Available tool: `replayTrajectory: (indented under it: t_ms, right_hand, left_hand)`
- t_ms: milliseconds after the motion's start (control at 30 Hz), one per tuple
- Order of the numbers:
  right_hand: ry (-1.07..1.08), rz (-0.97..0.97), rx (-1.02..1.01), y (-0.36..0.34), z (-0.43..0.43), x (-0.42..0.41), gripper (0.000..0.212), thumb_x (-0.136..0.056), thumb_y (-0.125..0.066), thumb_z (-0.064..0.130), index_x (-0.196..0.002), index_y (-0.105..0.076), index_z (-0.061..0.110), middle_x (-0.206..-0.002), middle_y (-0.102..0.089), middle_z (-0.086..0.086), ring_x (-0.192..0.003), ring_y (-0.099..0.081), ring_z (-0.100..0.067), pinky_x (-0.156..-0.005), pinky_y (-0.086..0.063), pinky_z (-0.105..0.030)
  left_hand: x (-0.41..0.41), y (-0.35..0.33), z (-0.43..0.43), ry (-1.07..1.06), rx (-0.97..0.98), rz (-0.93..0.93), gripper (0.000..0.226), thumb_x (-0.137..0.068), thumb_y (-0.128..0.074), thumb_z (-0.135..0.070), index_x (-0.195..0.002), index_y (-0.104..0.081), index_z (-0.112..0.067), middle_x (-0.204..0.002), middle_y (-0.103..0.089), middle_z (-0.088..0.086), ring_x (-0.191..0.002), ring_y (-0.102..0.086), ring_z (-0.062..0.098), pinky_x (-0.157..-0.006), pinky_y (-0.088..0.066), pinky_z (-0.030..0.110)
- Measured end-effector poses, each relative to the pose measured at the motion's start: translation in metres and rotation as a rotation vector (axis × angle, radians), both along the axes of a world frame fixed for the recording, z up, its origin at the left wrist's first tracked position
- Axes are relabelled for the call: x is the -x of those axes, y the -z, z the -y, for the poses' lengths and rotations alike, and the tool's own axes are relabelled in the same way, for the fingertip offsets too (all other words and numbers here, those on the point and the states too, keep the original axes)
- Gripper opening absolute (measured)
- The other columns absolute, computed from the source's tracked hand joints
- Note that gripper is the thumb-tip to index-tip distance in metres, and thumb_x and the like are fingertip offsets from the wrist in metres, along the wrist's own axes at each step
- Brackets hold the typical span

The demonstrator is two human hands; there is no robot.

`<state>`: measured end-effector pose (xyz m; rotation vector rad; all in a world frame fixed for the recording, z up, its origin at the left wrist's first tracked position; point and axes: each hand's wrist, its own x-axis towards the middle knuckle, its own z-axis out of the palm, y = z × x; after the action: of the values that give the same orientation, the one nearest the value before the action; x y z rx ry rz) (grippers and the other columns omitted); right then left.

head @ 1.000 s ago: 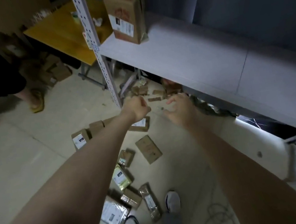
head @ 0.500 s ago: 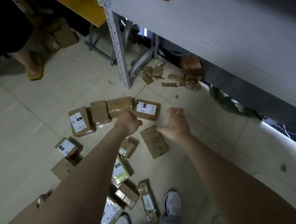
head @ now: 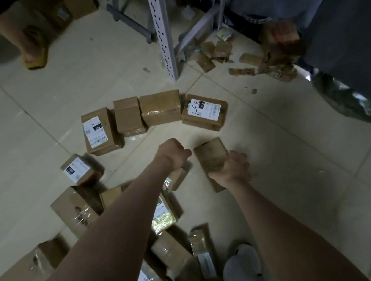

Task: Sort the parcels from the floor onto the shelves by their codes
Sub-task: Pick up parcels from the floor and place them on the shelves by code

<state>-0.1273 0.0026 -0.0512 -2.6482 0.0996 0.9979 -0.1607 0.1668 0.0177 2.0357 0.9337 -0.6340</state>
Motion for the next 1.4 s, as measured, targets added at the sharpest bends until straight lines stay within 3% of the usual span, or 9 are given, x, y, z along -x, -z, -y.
replayTrajectory:
  t_ms: [200, 400, 533, 700, 867, 1067, 1200, 1267, 1400]
  right_hand:
    - [0.014, -0.048, 0.029, 0.078, 0.004, -0.008, 0.117, -0.072, -0.082, 0.043, -0.156, -0.005, 0.017, -0.155, -0.026, -0.013, -0.143, -0.028, -0.036, -0.11, -0.035, -0.051]
    - [-0.041, -0.041, 0.132, 0.161, 0.004, -0.014, 0.149, -0.06, -0.087, 0.054, -0.151, 0.027, 0.023, -0.16, 0.016, -0.022, -0.149, -0.001, -0.043, -0.109, -0.024, -0.067]
    - [-0.144, -0.011, 0.191, 0.197, 0.009, -0.005, 0.149, -0.059, -0.088, 0.045, -0.151, 0.028, 0.025, -0.158, 0.009, -0.026, -0.144, -0.014, -0.046, -0.106, -0.036, -0.062]
    - [-0.108, 0.052, 0.125, 0.199, 0.015, 0.01, 0.146, -0.057, -0.086, 0.047, -0.152, 0.022, 0.026, -0.158, 0.002, -0.027, -0.143, -0.012, -0.047, -0.107, -0.036, -0.058]
    - [0.309, 0.122, -0.094, 0.119, 0.013, 0.026, 0.144, -0.047, -0.089, 0.047, -0.151, 0.008, 0.024, -0.144, -0.025, -0.015, -0.129, -0.032, -0.035, -0.094, -0.049, -0.047]
    - [0.483, 0.297, -0.274, -0.041, 0.015, 0.013, 0.14, -0.049, -0.088, 0.042, -0.154, 0.001, 0.015, -0.145, -0.027, -0.01, -0.129, -0.033, -0.033, -0.09, -0.046, -0.044]
    - [0.527, 0.404, -0.352, -0.166, 0.011, -0.011, 0.134, -0.055, -0.086, 0.038, -0.155, -0.001, 0.01, -0.147, -0.026, -0.013, -0.132, -0.03, -0.033, -0.097, -0.045, -0.046]
    - [0.501, 0.455, -0.364, -0.227, 0.009, -0.014, 0.134, -0.055, -0.087, 0.036, -0.156, -0.002, 0.009, -0.15, -0.024, -0.013, -0.134, -0.027, -0.032, -0.101, -0.044, -0.048]
    - [0.374, 0.571, -0.378, -0.339, 0.007, 0.0, 0.135, -0.053, -0.089, 0.046, -0.156, -0.01, 0.009, -0.153, -0.027, -0.013, -0.139, -0.027, -0.031, -0.103, -0.039, -0.048]
  left_hand:
    - [-0.016, 0.075, 0.013, 0.038, 0.023, -0.014, 0.028, -0.092, -0.061, -0.022, -0.107, -0.068, 0.001, -0.111, -0.067, 0.018, -0.106, -0.061, 0.033, -0.091, -0.052, 0.038]
    - [-0.046, 0.142, 0.014, 0.131, -0.003, -0.002, 0.027, -0.093, -0.059, -0.022, -0.106, -0.067, -0.001, -0.108, -0.066, 0.016, -0.104, -0.061, 0.033, -0.088, -0.053, 0.038]
    - [-0.057, 0.168, 0.021, 0.15, 0.016, 0.022, 0.03, -0.094, -0.057, -0.024, -0.107, -0.067, 0.001, -0.106, -0.066, 0.015, -0.102, -0.061, 0.031, -0.084, -0.049, 0.035]
    - [-0.052, 0.167, 0.026, 0.163, 0.019, 0.008, 0.036, -0.095, -0.056, -0.033, -0.112, -0.065, -0.002, -0.111, -0.064, 0.014, -0.105, -0.059, 0.03, -0.082, -0.047, 0.035]
    - [-0.037, 0.107, 0.036, 0.108, 0.059, -0.045, 0.065, -0.089, -0.064, -0.045, -0.135, -0.044, -0.004, -0.131, -0.052, 0.012, -0.113, -0.05, 0.028, -0.083, -0.039, 0.031]
    - [-0.046, -0.025, 0.047, 0.095, 0.216, -0.011, 0.092, -0.079, -0.073, -0.05, -0.147, -0.027, -0.008, -0.139, -0.051, 0.01, -0.124, -0.05, 0.028, -0.093, -0.044, 0.034]
    - [-0.05, -0.136, 0.051, 0.138, 0.323, 0.086, 0.07, -0.07, -0.076, -0.049, -0.124, -0.05, -0.012, -0.106, -0.067, 0.002, -0.099, -0.063, 0.019, -0.071, -0.047, 0.024]
    - [-0.048, -0.192, 0.052, 0.088, 0.349, 0.154, 0.044, -0.08, -0.073, -0.031, -0.114, -0.053, -0.011, -0.09, -0.067, 0.001, -0.082, -0.063, 0.011, -0.059, -0.047, 0.015]
    - [-0.028, -0.291, 0.048, -0.01, 0.36, 0.243, 0.032, -0.088, -0.067, -0.007, -0.116, -0.052, -0.002, -0.1, -0.064, 0.016, -0.079, -0.06, 0.02, -0.067, -0.047, 0.027]
